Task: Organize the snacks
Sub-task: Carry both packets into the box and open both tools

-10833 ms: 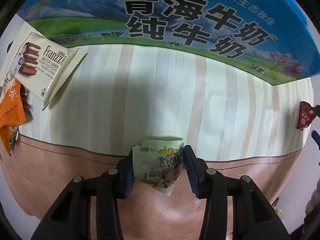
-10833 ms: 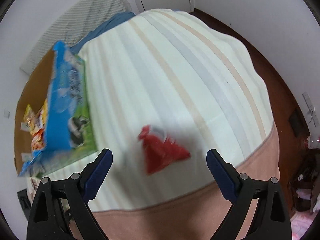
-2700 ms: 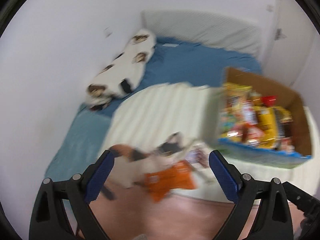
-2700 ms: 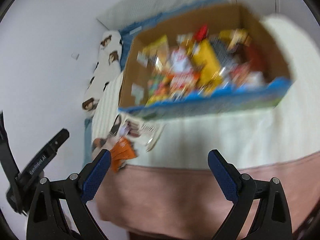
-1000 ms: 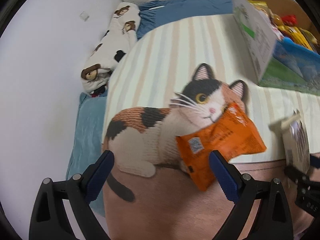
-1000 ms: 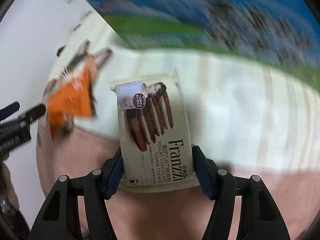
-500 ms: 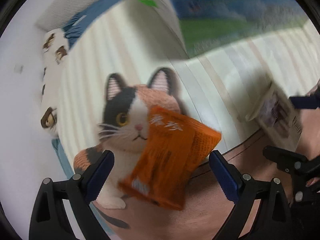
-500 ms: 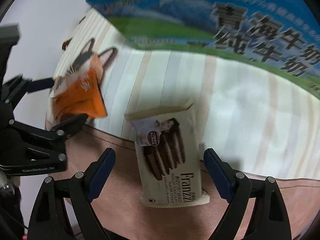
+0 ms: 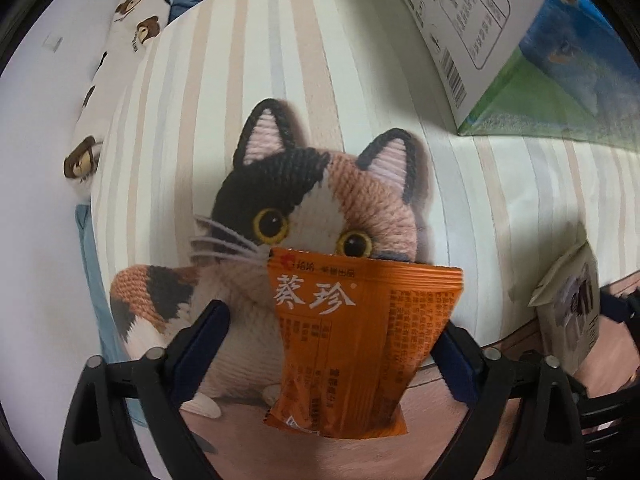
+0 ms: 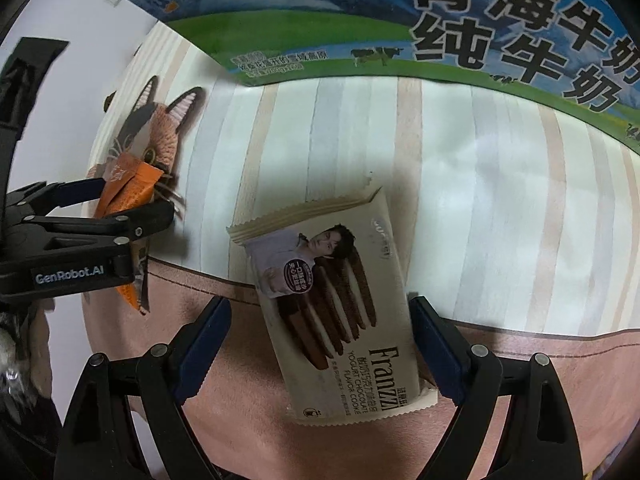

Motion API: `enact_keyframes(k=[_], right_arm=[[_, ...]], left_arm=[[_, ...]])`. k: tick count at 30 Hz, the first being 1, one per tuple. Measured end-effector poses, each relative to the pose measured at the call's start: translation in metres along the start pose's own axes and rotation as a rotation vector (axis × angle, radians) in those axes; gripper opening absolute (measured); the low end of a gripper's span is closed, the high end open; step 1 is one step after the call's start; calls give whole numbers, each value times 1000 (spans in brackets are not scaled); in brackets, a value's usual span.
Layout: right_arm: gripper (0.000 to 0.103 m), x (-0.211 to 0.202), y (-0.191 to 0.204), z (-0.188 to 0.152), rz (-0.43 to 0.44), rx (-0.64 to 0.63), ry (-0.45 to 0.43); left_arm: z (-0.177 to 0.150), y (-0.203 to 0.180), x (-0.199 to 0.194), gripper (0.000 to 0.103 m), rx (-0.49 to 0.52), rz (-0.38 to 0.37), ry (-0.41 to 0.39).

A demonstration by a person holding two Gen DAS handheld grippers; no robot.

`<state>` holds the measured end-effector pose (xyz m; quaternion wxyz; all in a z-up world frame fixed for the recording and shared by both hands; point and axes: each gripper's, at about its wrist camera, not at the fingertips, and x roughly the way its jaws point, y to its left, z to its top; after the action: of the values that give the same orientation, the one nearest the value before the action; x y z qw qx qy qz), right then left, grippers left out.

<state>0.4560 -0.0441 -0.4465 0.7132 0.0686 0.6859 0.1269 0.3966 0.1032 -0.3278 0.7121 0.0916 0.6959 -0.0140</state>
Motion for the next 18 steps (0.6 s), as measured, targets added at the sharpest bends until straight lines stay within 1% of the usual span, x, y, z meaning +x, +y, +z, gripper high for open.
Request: enact_keyframes(k=[1, 2, 4, 5, 7, 12, 13, 15, 18], right_arm=[[89, 1, 1, 0, -9, -1, -1], [80, 3, 2, 0, -29, -5, -3], [71, 2, 2, -1, -75, -4, -16], [69, 0, 0, -1, -77, 0, -21], [68, -6, -10, -4, -58, 18, -30], [68, -21, -32, -13, -84, 49, -33], [68, -19, -40, -25, -85, 55, -32], [68, -15, -38, -30, -81, 69, -29], [69, -12, -48, -34, -29, 105, -9]], left_arm=[[-2, 2, -2, 76, -20, -12, -12], [-3, 2, -3, 65, -33, -13, -20], [-6, 2, -9, 64, -63, -19, -36], [-9, 6, -10, 63, -76, -24, -38], [-18, 8, -11, 63, -116, -38, -35], [-44, 3, -9, 63, -215, -97, -3], [-50, 1, -7, 63, -229, -114, 2], [-57, -4, -3, 63, -228, -113, 5], [-62, -3, 2, 65, -230, -110, -3]])
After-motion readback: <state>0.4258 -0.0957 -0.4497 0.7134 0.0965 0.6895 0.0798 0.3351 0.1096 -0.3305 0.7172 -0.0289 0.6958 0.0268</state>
